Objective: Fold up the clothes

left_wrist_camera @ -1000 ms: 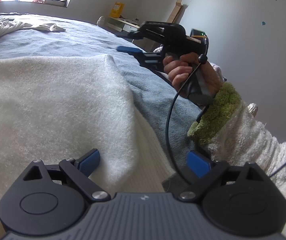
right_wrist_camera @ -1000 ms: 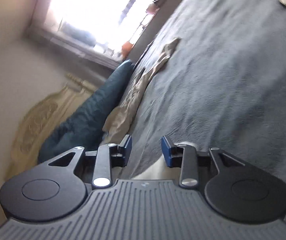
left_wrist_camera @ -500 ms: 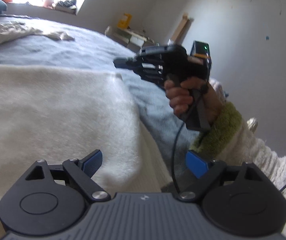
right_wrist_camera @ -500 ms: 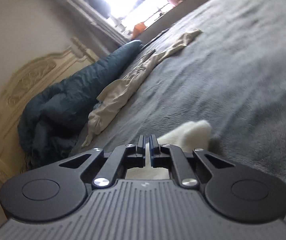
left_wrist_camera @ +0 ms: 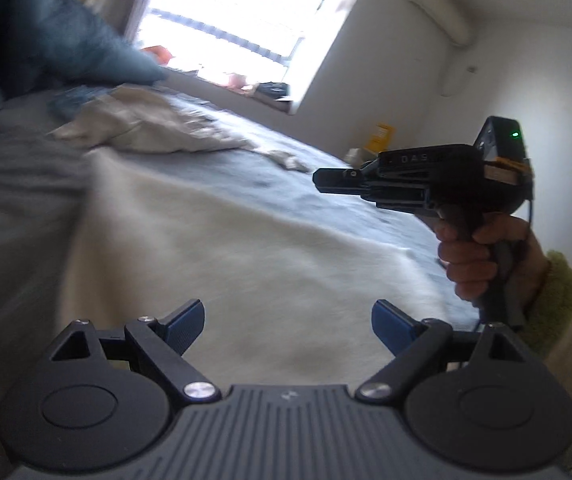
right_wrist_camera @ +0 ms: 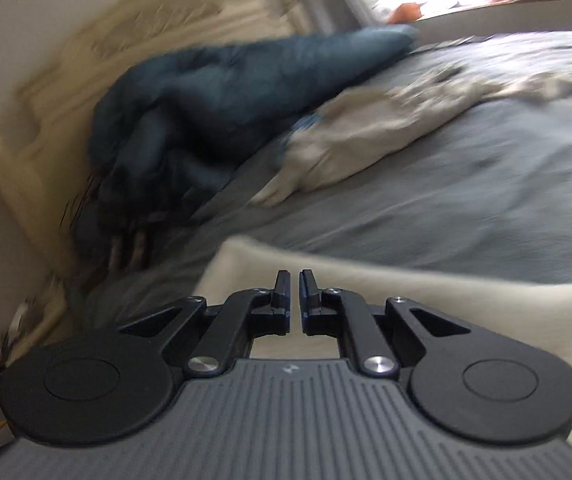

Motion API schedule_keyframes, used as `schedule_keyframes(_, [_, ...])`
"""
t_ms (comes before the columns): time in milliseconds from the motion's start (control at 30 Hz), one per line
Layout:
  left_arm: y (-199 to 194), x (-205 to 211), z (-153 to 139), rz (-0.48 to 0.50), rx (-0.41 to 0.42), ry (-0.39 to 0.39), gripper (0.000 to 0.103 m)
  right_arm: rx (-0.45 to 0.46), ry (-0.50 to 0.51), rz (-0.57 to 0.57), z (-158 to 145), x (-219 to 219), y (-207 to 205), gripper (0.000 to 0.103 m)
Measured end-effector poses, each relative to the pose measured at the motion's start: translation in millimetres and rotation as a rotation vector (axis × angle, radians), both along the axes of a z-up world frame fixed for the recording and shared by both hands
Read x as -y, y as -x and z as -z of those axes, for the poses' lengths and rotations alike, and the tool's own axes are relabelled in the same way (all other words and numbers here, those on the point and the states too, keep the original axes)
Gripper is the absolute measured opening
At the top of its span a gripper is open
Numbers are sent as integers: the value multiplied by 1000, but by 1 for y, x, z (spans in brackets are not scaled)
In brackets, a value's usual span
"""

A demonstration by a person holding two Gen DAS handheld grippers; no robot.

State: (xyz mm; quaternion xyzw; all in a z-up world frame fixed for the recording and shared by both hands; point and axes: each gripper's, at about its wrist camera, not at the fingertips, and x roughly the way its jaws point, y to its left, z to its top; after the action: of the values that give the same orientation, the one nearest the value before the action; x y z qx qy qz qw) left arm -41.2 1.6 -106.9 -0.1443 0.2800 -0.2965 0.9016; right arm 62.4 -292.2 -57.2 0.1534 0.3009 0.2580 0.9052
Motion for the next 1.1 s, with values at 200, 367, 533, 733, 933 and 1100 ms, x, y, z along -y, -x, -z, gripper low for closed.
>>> schedule_keyframes(200, [4, -33, 12, 13, -22, 82, 89, -143, 156, -116, 54, -68, -12, 11])
schedule_keyframes(367, [9, -64, 12, -22, -33, 167, 89, -76, 289, -94, 41, -84, 12, 20])
schedule_keyframes(533, [3, -86, 10, -101, -77, 180, 89, 16, 350, -115, 22, -89, 50, 29])
schedule_keyframes(733, [-15, -92, 10, -158, -144, 147, 89, 66, 371, -129, 31, -105, 77, 33])
schedule_keyframes(933, [-32, -81, 4, -172, -197, 57, 88, 116, 445, -117, 48, -118, 106, 40])
schedule_keyframes(1100, [-41, -76, -6, -168, -212, 35, 88, 140, 466, -107, 42, -113, 133, 41])
